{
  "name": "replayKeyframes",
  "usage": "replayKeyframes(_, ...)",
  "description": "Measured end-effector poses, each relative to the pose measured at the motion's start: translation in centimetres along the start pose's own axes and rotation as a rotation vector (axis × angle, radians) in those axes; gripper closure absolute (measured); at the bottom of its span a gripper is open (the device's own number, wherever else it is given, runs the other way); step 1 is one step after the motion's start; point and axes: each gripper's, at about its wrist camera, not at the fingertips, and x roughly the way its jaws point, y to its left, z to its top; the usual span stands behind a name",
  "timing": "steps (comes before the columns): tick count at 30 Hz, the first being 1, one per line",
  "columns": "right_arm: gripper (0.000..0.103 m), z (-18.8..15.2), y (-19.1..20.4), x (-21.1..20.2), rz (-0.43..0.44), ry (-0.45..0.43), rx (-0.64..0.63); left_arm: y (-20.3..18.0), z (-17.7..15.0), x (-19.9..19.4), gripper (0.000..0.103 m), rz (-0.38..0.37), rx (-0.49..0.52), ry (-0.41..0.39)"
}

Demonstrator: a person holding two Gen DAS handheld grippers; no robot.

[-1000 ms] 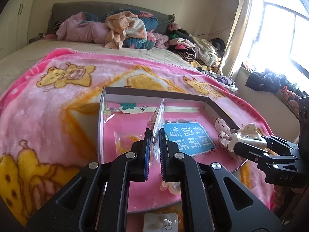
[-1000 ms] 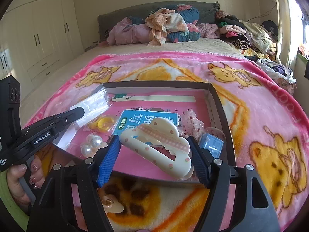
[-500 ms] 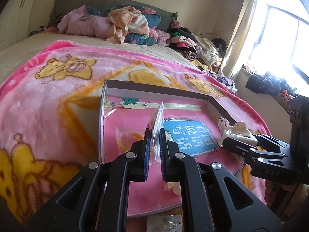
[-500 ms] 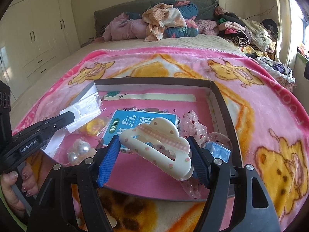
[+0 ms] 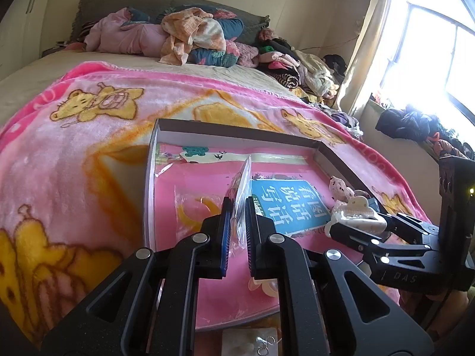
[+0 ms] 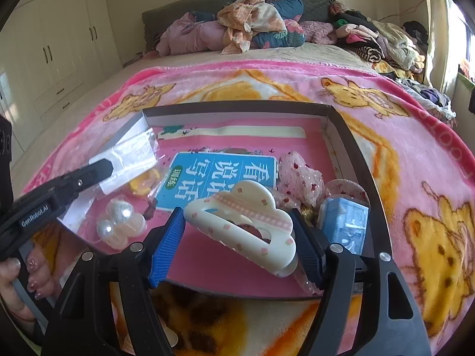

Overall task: Organize jewelry
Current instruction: 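Lower both items into the box and open both tools to release them, then withdraw both open tools from the box toward the remaining items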

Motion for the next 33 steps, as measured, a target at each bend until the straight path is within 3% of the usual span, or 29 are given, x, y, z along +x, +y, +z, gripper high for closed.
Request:
replayKeyframes(6,0.025,-0.3,-0.2,-1.1,0.014,-0.021,0.011,-0.2,-0.1,0.0,0.099,0.002,0.006,0.003)
replayKeyframes(12,0.022,-0.6,-0.6,-2.6,0.026,-0.042,0.036,-0.2,-0.1,-0.1,0.098,0.002,0.005,0.002)
replayKeyframes(14,0.022,-0.7,-0.7,-3.0,0.025,-0.044,0.039,-0.2,-0.1,-0.1,0.095,0.003,0.003,0.001)
replayKeyframes(18,0.022,-1.1,-0.9,-3.6,0.025,-0.051,0.05,-0.2,-0.1,-0.4,0.078,0.004,-0.002,-0.005)
replayKeyframes(24,0.019,-1.6,-1.0,-4.8,0.025,-0.064,0.058,-0.5,-0.1,-1.5,0.067,0.003,0.003,-0.017)
replayKeyframes(28,0.019,-1.7,-1.0,-5.6,0.024,-0.076,0.062,-0.5,-0.1,-2.5,0.065,0.003,0.002,-0.026)
replayKeyframes(29,0.019,-1.8,-1.0,-5.9,0.024,-0.082,0.065,-0.7,-0.1,-2.6,0.062,0.005,0.002,-0.027)
replayKeyframes(30,0.019,-1.8,-1.1,-6.1,0.025,-0.085,0.067,-0.7,-0.1,-2.8,0.051,0.005,0.002,-0.03)
replayKeyframes(33,0.019,-2.0,-1.1,-6.9,0.028,-0.097,0.072,-1.0,0.0,-3.8,0.049,0.01,0.012,-0.049)
